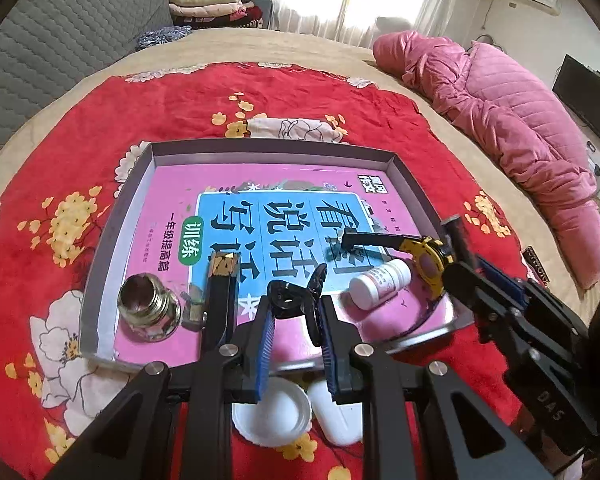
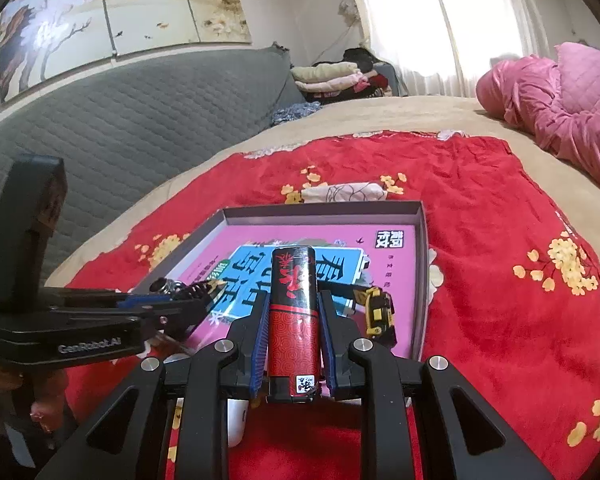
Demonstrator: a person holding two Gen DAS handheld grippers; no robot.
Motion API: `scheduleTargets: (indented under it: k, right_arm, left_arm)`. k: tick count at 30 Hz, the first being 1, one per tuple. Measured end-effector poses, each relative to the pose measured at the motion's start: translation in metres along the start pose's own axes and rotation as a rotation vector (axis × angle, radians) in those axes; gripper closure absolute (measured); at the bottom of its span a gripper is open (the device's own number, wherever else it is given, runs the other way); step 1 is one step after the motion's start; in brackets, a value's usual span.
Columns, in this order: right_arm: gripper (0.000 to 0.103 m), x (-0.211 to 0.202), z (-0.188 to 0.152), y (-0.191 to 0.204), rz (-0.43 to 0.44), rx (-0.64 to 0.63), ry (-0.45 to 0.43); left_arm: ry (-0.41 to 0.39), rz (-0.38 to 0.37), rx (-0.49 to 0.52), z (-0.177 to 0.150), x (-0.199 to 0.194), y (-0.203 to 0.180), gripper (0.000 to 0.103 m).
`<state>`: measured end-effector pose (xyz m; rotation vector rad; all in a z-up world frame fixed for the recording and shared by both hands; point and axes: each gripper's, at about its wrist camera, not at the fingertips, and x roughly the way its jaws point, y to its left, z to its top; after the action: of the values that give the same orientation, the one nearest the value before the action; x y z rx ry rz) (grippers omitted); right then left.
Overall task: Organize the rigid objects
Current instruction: 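Carry the black clip toward the box with the left tool while the right tool carries the lighter, then lower the black clip onto the book with the left tool while the right tool lowers the lighter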
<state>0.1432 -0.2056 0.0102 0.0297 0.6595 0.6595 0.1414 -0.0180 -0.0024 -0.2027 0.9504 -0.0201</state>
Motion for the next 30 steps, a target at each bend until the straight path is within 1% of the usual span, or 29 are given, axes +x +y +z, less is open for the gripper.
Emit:
scheduleTargets:
  k: [13, 20, 30]
  right_arm:
    - [0.08, 0.005, 0.001, 0.003, 0.006, -0.029, -0.005]
    - [0.08, 0.007, 0.002, 0.003, -0.011, -0.036, -0.017]
    - [0.08, 0.014, 0.002, 0.005, -0.028, -0.066, -0.001]
  left_arm:
    - [0.031, 0.028, 0.015, 0.002, 0.021, -0.002, 0.081]
    - [0.051, 0.041, 0.01, 0.002, 0.032, -0.001, 0.081]
    - [0.065, 0.053, 0.016, 0.001, 0.04, -0.002, 0.081]
